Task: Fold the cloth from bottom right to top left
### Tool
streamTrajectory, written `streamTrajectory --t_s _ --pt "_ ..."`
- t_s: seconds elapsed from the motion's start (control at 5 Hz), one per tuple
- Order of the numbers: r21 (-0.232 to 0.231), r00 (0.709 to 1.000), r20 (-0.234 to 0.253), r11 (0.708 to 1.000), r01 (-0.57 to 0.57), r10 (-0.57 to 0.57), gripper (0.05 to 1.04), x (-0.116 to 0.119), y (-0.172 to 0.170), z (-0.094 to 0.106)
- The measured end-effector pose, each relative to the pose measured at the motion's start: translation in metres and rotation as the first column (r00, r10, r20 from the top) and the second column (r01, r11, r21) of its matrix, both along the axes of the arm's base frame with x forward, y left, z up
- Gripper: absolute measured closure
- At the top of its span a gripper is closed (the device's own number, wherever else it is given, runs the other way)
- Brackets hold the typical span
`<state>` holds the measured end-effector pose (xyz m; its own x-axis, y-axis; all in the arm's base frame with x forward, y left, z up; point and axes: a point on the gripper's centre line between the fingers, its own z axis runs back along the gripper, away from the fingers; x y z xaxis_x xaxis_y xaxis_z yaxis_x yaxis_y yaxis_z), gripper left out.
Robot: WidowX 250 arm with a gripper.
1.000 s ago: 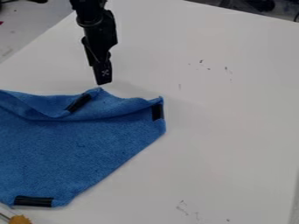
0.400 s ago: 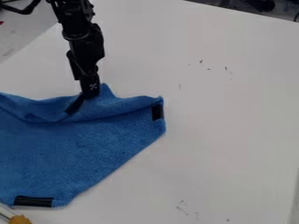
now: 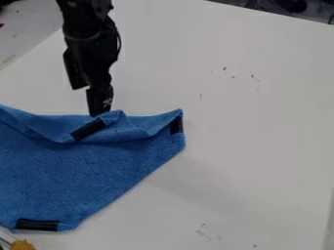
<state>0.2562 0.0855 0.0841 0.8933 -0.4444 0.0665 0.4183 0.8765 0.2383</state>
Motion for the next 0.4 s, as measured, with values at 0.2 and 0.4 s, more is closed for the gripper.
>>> streamTrajectory --t_s 0.2,0.4 --pt "-0.051 0.995 0.028 0.994 -0.094 0.096 0.085 -0.040 -0.018 -0.011" --pt "-0.098 0.988 0.002 0.984 -0.151 0.152 0.085 -0.069 -0.020 -0.032"
